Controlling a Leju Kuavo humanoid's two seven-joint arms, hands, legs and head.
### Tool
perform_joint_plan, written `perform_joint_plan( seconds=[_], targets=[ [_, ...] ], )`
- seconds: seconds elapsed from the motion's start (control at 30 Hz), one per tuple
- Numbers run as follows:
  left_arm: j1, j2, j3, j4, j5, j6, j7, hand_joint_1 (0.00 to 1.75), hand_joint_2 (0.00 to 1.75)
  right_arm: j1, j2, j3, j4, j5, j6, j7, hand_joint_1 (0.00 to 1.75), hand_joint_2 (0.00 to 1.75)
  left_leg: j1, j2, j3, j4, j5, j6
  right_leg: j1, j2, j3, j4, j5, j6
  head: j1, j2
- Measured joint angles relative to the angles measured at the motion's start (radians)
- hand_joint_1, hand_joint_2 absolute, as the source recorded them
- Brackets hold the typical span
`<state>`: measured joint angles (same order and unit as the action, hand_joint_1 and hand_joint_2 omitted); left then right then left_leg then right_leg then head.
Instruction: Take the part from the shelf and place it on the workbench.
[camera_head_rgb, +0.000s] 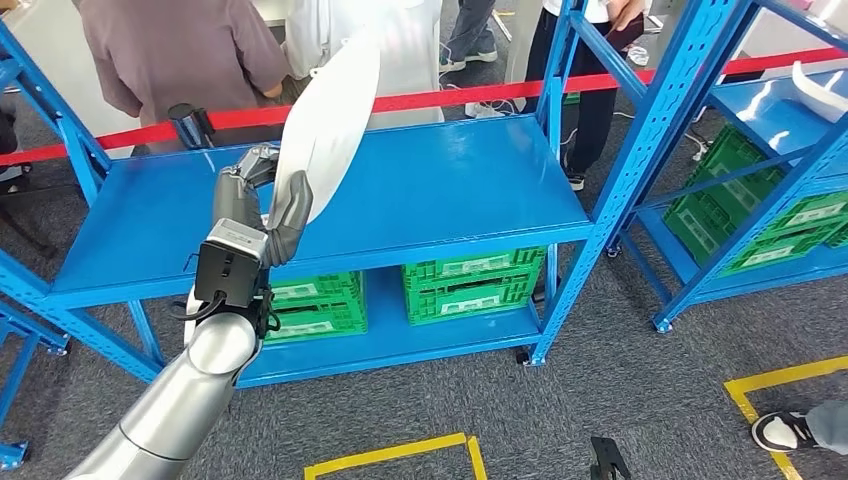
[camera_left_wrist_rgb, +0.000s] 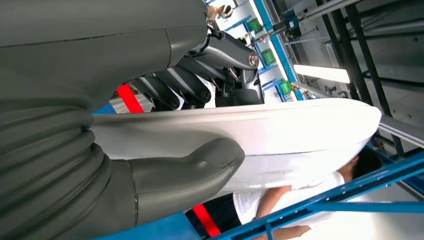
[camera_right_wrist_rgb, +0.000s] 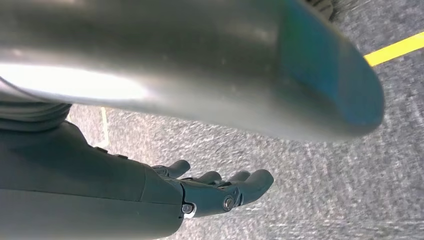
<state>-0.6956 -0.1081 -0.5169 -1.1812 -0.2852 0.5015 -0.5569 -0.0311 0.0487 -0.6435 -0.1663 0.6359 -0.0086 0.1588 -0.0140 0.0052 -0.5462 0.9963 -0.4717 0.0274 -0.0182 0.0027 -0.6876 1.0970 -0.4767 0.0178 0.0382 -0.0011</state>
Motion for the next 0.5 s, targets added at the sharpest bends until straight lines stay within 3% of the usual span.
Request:
perform_joint_plan(
  seconds=[0.07, 0.1, 0.13, 0.17, 0.2, 0.27, 0.33, 0.43, 0.47, 0.5],
  targets=[
    [0.005, 0.002, 0.000, -0.001, 0.000, 0.000, 0.000, 1.75, 1.75, 0.000, -0.003, 0.000, 0.000, 0.002, 0.002, -0.003, 0.00, 0.00, 0.001, 0.001, -0.029, 0.001, 0.023, 0.004, -0.001, 0.000, -0.037, 0.123, -0.093, 0.010, 0.004, 0.000],
    [0.008, 0.004, 0.000, -0.001, 0.000, 0.000, 0.000, 1.75, 1.75, -0.001, -0.005, 0.000, 0.000, 0.003, 0.002, -0.004, 0.00, 0.00, 0.001, 0.002, -0.045, 0.003, 0.034, 0.003, -0.002, 0.000, -0.048, 0.180, -0.118, 0.014, 0.004, 0.000],
    [0.012, 0.005, 0.000, -0.001, 0.000, 0.000, 0.000, 1.75, 1.75, -0.001, -0.006, 0.000, 0.000, 0.004, 0.002, -0.004, 0.00, 0.00, 0.003, 0.002, -0.062, 0.007, 0.044, 0.001, -0.003, 0.000, -0.046, 0.213, -0.119, 0.018, 0.004, 0.000],
    [0.015, 0.007, 0.000, -0.001, 0.000, 0.000, 0.001, 1.75, 1.75, -0.001, -0.007, 0.000, 0.000, 0.004, 0.002, -0.004, 0.00, 0.00, 0.005, 0.003, -0.079, 0.011, 0.053, -0.003, -0.005, 0.000, -0.028, 0.211, -0.101, 0.021, 0.004, 0.000],
    [0.016, 0.008, 0.000, -0.002, 0.000, 0.000, 0.001, 1.75, 1.75, -0.001, -0.007, 0.000, 0.000, 0.004, 0.002, -0.004, 0.00, 0.00, 0.008, 0.004, -0.096, 0.018, 0.062, -0.007, -0.007, -0.001, 0.008, 0.177, -0.074, 0.024, 0.004, 0.000],
    [0.017, 0.010, 0.000, -0.005, 0.000, 0.001, 0.001, 1.75, 1.75, -0.003, -0.008, 0.000, 0.000, 0.004, 0.003, -0.004, 0.00, 0.00, 0.012, 0.004, -0.126, 0.036, 0.075, -0.019, -0.010, 0.000, 0.105, 0.049, -0.059, 0.027, 0.007, 0.000],
    [0.016, 0.012, 0.000, -0.010, -0.001, 0.002, 0.000, 1.75, 1.75, -0.005, -0.009, 0.000, 0.000, 0.004, 0.003, -0.005, 0.00, 0.00, 0.010, 0.003, -0.140, 0.049, 0.087, -0.031, -0.008, 0.004, 0.157, -0.032, -0.076, 0.011, 0.011, 0.000],
    [0.017, 0.016, 0.000, -0.012, -0.002, 0.006, -0.002, 1.75, 1.75, -0.005, -0.009, 0.000, 0.000, 0.005, 0.005, -0.005, 0.00, 0.00, 0.011, 0.001, -0.147, 0.048, 0.103, -0.049, -0.005, 0.006, 0.145, -0.042, -0.065, -0.022, 0.012, 0.000],
    [0.018, 0.020, 0.000, -0.012, -0.002, 0.008, -0.002, 1.75, 1.75, -0.005, -0.009, 0.000, 0.000, 0.006, 0.004, -0.003, 0.00, 0.00, 0.013, -0.001, -0.154, 0.057, 0.087, -0.055, -0.006, 0.004, 0.135, -0.044, -0.054, -0.031, 0.010, 0.000],
    [0.019, 0.024, 0.001, -0.012, -0.002, 0.010, -0.002, 1.75, 1.75, -0.005, -0.009, 0.000, 0.000, 0.007, 0.004, -0.002, 0.00, 0.00, 0.014, -0.002, -0.166, 0.084, 0.052, -0.061, -0.007, 0.002, 0.122, -0.046, -0.041, -0.038, 0.007, 0.000]
  ],
)
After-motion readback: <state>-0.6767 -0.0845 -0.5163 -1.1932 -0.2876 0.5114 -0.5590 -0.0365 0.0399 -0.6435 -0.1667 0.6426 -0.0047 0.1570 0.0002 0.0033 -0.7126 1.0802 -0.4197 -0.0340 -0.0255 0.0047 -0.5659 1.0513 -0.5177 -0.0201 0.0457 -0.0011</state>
